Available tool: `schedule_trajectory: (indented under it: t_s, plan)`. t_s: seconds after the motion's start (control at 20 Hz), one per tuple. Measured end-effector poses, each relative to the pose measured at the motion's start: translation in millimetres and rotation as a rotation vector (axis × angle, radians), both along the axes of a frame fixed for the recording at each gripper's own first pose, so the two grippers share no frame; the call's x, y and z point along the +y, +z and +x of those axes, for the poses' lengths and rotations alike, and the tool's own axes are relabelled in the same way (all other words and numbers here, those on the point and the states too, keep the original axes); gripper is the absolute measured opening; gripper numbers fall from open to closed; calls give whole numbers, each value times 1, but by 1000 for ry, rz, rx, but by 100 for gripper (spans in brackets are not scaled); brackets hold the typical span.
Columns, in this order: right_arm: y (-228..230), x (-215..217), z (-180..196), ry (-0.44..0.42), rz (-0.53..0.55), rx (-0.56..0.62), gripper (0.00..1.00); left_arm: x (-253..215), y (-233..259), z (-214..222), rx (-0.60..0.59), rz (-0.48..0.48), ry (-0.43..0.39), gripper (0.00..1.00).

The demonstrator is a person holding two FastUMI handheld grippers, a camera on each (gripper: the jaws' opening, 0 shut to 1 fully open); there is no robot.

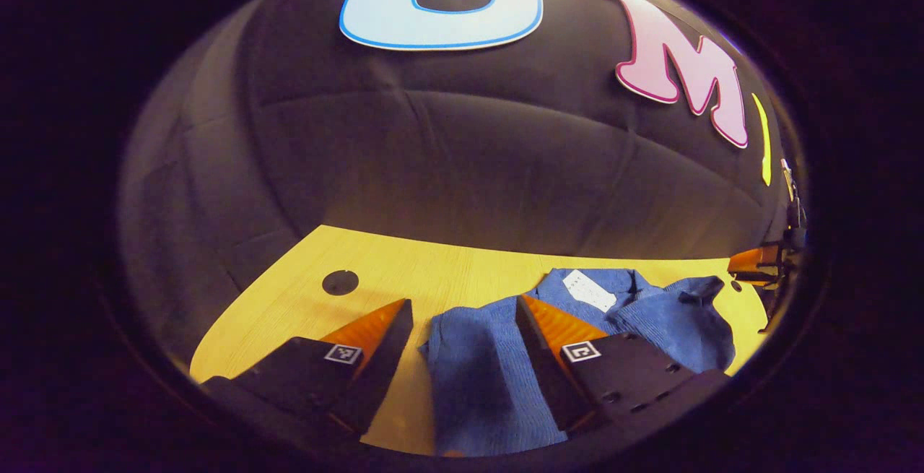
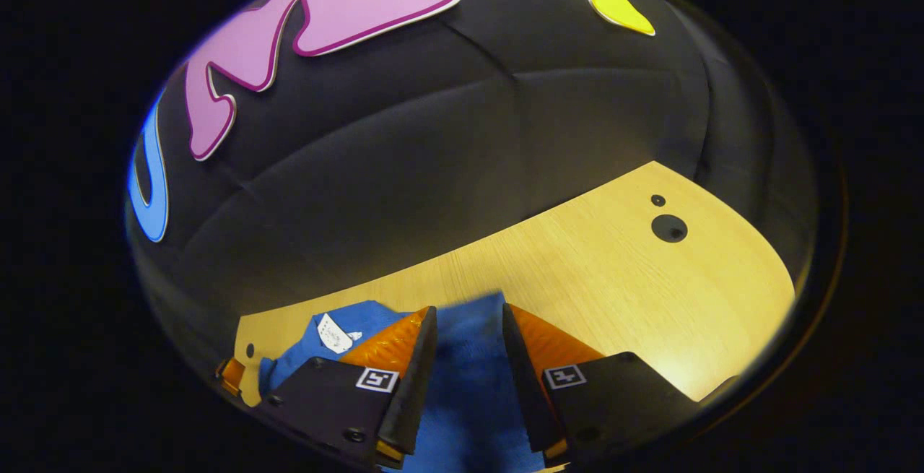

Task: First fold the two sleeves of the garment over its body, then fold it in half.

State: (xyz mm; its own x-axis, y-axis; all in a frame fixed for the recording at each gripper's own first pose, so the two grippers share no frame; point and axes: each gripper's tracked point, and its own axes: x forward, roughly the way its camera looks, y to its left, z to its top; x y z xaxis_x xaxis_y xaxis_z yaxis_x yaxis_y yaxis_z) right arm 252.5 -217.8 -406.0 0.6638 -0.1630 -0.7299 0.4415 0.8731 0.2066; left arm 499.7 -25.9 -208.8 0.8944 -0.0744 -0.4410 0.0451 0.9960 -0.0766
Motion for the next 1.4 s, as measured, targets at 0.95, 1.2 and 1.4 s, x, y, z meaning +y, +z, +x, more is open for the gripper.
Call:
schedule_trajectory:
  t_s: [0.95, 1.2, 1.4]
  plan:
    - [342, 167, -276, 182, -214, -477, 58, 17, 193, -431, -420, 56, -193, 85]
    - [372, 194, -321, 240, -327, -557, 58, 20, 195, -468, -460, 13, -147, 85]
    - [404, 215, -324, 268, -320, -671, 58, 21, 207, -480, -472, 4, -125, 84]
